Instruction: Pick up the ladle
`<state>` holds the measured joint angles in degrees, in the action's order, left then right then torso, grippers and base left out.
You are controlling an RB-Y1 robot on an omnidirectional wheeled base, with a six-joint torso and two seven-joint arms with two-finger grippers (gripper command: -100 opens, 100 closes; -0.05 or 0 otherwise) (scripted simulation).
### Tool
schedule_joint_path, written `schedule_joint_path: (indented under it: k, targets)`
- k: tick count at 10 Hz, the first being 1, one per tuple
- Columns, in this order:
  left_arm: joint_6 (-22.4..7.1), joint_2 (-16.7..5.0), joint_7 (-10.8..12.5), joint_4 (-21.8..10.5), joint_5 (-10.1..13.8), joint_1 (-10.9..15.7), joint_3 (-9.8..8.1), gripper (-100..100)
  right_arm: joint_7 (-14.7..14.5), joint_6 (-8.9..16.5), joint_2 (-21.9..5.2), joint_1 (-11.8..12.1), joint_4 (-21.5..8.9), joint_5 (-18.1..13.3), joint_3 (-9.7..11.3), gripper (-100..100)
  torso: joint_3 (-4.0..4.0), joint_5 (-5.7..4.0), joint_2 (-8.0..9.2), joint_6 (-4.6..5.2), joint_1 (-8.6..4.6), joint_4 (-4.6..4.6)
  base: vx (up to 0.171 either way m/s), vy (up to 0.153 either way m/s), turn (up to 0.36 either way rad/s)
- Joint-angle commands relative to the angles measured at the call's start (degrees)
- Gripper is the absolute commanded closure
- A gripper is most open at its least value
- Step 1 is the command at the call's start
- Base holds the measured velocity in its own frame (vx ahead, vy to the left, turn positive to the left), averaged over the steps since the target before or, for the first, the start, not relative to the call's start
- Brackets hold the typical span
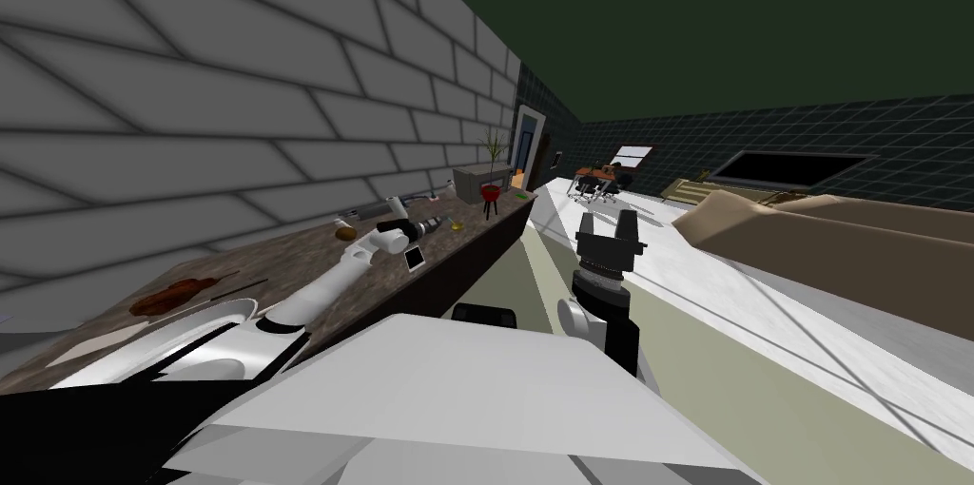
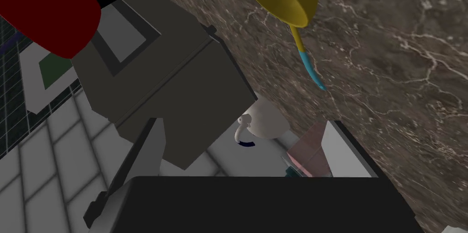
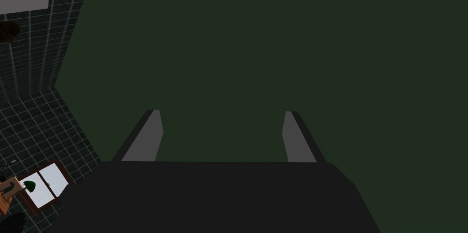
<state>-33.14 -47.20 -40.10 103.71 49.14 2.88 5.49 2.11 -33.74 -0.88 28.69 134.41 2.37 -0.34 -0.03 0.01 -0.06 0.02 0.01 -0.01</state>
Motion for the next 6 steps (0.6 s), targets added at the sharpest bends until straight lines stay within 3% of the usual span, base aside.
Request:
schedule_joint_path:
  k: [1,2,3,4,5,6]
  targets:
    - [-2.41,-0.54,-1.43,-1.95,1.82,1.06,0.19,-100,0.00,0.00,0.00,0.00,0.00,0.00,0.00,0,0.00,0.00,0.00,0.00,0.00,0.00,0.010,0.012,-0.031]
    - [-4.23,-1.65,-3.85,-4.11,4.10,2.79,0.42,-100,0.00,0.00,0.00,0.00,0.00,0.00,0.00,0,0.00,0.00,0.00,-0.02,0.00,0.00,0.014,0.010,-0.065]
    - [-5.34,-1.65,-3.85,-4.88,4.61,2.79,0.42,-100,0.00,0.00,0.00,0.00,0.00,0.00,0.00,0,-0.01,0.00,-0.02,0.00,-0.01,0.00,0.012,0.010,-0.041]
    - [-7.06,-2.66,-6.24,-7.32,6.88,4.51,0.64,-100,0.00,0.00,0.00,0.00,0.00,0.00,0.00,0,-0.01,0.00,-0.01,-0.02,-0.01,-0.01,0.017,0.008,-0.075]
    - [-8.20,-2.66,-6.24,-7.84,7.32,4.51,0.64,-100,0.00,0.00,0.00,0.00,0.00,0.00,0.00,0,-0.02,0.00,-0.03,0.00,-0.01,0.00,0.015,0.009,-0.046]
    - [-10.45,-3.56,-8.18,-9.43,9.07,6.20,0.84,-100,0.00,0.00,0.00,0.00,0.00,0.00,0.00,0,-0.01,0.00,-0.02,-0.02,-0.02,-0.01,0.018,0.006,-0.085]
